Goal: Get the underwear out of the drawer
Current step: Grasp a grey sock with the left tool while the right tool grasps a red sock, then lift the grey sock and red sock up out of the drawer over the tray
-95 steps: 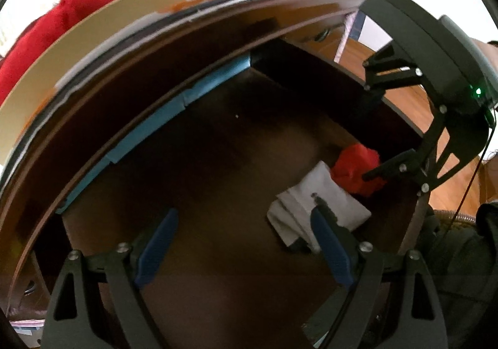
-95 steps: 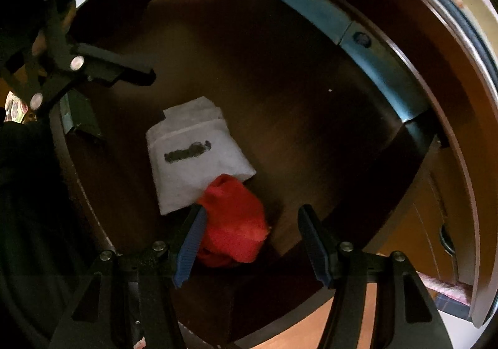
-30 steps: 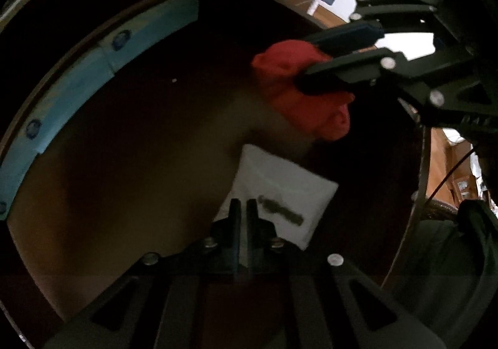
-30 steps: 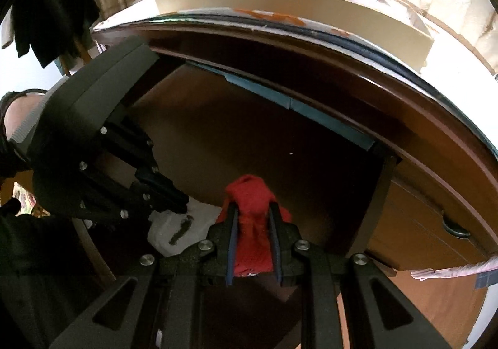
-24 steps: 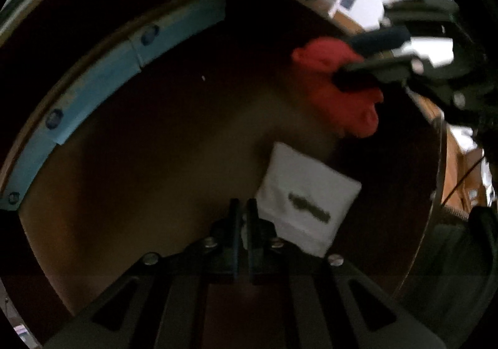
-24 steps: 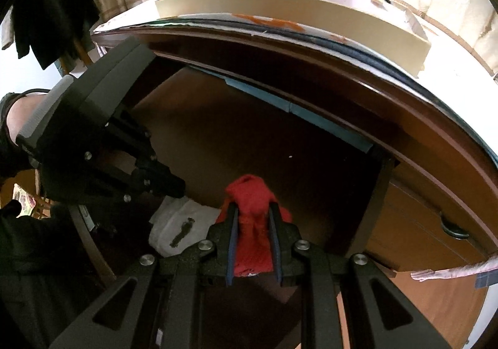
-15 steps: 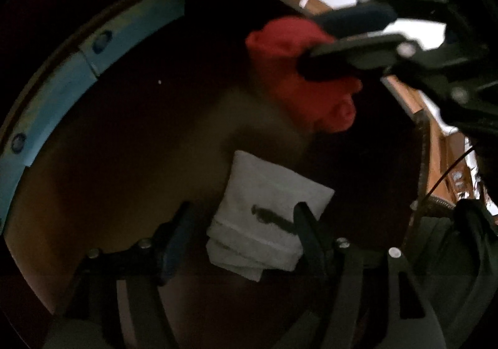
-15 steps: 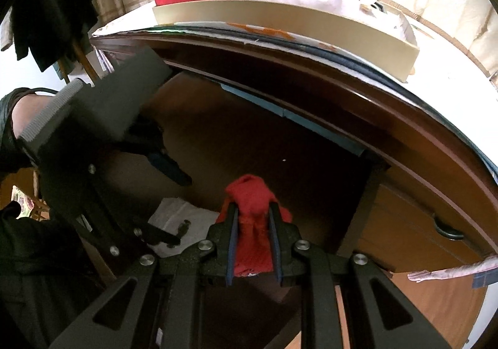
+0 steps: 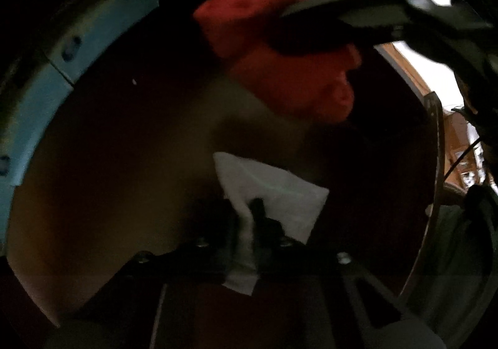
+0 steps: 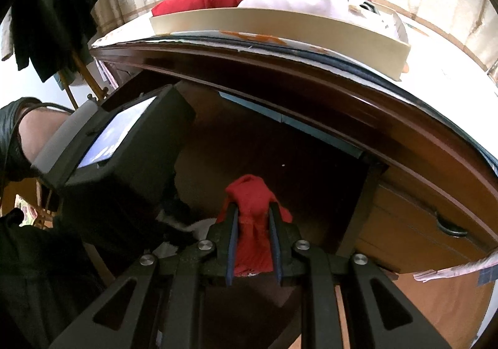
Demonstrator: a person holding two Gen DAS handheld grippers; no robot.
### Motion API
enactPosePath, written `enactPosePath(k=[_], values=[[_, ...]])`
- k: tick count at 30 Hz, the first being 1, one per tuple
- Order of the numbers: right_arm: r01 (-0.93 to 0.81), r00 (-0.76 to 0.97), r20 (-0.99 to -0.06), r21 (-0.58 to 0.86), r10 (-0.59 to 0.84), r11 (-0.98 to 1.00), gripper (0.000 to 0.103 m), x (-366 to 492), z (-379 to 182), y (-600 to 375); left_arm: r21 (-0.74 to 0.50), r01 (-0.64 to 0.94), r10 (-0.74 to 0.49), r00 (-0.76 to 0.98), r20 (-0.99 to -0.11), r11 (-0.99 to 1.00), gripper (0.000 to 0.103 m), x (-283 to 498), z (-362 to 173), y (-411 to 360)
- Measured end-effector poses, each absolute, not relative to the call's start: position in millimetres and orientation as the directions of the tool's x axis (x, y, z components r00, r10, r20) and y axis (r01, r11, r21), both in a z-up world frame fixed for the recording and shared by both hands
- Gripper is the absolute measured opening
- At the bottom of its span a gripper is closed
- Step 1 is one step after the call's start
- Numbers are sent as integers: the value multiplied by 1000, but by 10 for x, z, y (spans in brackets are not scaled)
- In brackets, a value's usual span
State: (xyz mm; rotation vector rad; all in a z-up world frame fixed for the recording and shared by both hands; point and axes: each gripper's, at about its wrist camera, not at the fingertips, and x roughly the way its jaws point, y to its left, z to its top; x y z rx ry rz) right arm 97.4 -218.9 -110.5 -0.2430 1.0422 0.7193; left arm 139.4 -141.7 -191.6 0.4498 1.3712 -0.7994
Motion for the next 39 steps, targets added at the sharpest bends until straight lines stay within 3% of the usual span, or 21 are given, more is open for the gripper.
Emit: enactPosePath(k=[17,24,26,39], values=[[-589,392,-767,215,508,779,20,965,-1036,-2296,-12,539,-288,431,-855,842,4,1247,-1305,-800],[-578,427,-731,231,532,782,20,950,-969,-2317,49,476,-248,539,-805,878,4,957,-1079,-811],[-579,436,-721,234,539,781,20,949,-933,-2310,59,466,-243,560,-792,883,4,1153,-1248,-830],[-588,496,-647,240,579,772,20,960,-684,-2313,102,373,-199,683,-703,922,4,1127,-905,-605]])
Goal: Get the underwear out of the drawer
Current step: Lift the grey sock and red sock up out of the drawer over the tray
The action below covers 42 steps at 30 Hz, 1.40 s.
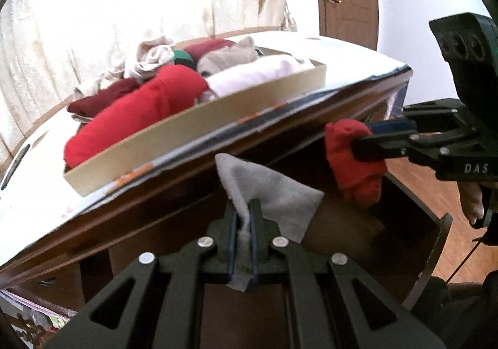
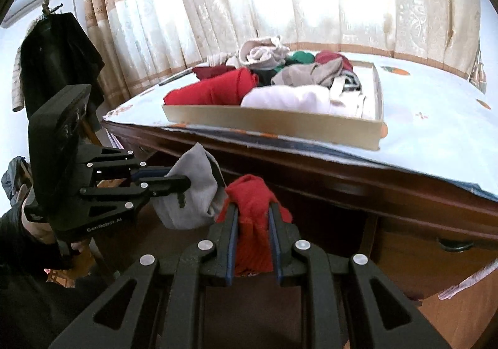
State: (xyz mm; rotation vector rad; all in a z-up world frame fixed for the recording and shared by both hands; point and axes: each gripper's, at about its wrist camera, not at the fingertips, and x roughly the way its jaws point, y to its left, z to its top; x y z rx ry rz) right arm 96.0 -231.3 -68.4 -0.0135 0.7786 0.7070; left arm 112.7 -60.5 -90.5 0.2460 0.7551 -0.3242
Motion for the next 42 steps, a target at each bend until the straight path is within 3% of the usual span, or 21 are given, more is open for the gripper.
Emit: enactPosePath(k=[29,42], values=[[-635,601,-513,160,613,756,20,1449,131,-2124,206,269,-126,843,-523,941,4,1329,1,-259],[-630,620,-497,147,607,763,20,1744,228,-1998,235,241,-95,860,-501,942,4,1614,126,-175]])
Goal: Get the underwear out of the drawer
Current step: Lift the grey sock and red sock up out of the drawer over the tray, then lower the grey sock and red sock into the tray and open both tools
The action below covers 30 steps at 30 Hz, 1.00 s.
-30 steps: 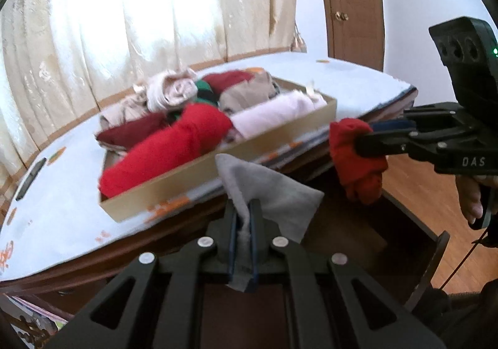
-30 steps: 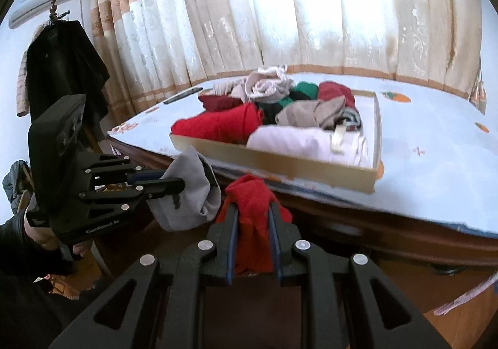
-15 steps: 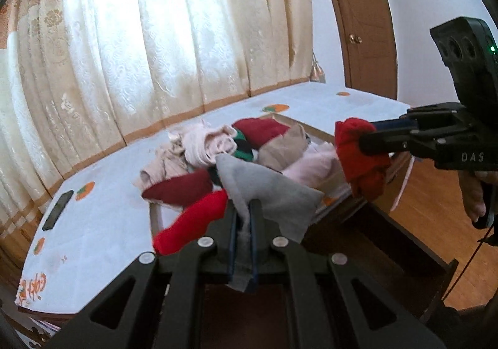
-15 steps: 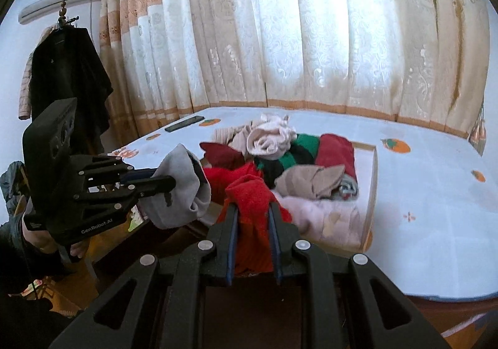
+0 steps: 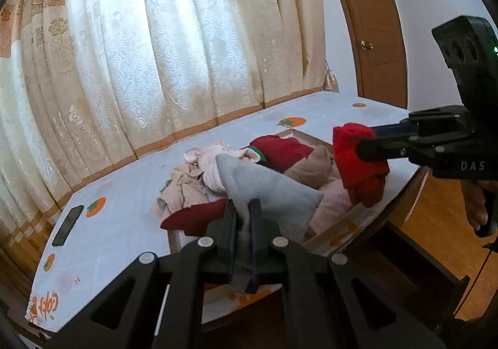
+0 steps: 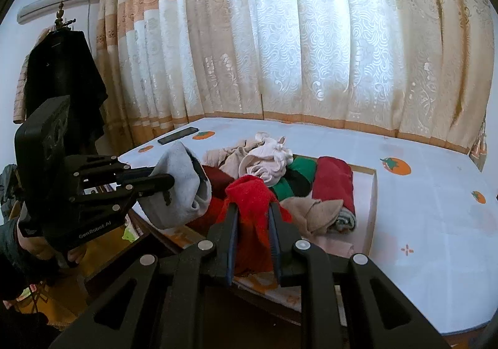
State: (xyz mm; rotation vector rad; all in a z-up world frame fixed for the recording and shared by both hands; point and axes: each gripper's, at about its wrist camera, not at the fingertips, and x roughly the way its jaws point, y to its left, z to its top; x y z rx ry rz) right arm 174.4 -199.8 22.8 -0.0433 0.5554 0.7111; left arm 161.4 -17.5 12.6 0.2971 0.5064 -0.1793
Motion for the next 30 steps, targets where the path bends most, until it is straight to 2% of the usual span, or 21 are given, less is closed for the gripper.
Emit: enactPosePath(k=[9,26,30], values=[[-608,631,-515,138,581,782,20,2035,222,-1935,233,203,-57,857,-513,951,4,1929,133,-57],[-534,624,-583,168,520,829,20,2742,-14,-1852,187,192,-41,794,-606,963,5,2567,-43,-39],[-527,613,-602,170,511,833,20,2805,-109,-1824,197,197,-34,784,-620,961,8,2625,-107,-57]])
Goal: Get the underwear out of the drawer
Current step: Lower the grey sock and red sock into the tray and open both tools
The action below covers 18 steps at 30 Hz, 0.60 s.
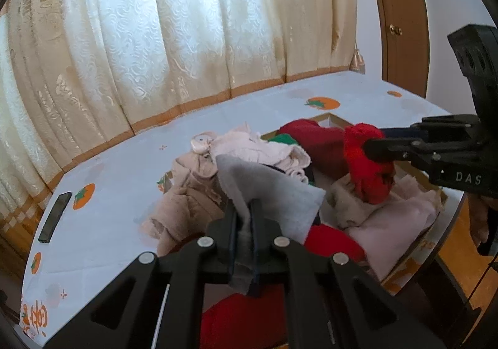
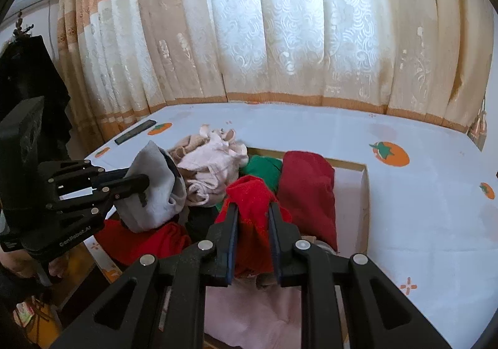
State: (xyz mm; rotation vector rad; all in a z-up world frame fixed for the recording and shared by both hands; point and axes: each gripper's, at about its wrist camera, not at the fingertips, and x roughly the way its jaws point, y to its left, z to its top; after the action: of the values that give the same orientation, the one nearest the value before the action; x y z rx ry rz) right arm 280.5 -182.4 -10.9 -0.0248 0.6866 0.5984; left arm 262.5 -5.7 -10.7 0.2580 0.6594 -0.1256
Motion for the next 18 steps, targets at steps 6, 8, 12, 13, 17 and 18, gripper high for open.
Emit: enactPosePath(k=[6,8,12,13,17,18], values=[[-515,605,-619,176,501,839,21,2860,-190,-1806,198,186,-24,783,-621,962,22,2667,-161,-52],[-507,613,-617,172,493,845,25,2869,-186,-1808,204,184,-19,785,-619,961,32,2666,-171,-58],[-476,641,-610,160,466,865,57,2848,-169,-1835,219,161,-4,813,-582,962,78,2569,-130,-69],[-471,649,-602,164,466,867,65,2838,-155,-1851,218,157,-4,821,-572,963,84,2535,-107,-66],[-467,682,-558,164,472,869,67,2697,-71,-1919,210,158,-23,847,-531,965,87,2347,5,-63],[-469,687,-548,168,477,867,67,2650,-48,-1936,205,160,-30,851,-524,966,88,2309,27,-61]])
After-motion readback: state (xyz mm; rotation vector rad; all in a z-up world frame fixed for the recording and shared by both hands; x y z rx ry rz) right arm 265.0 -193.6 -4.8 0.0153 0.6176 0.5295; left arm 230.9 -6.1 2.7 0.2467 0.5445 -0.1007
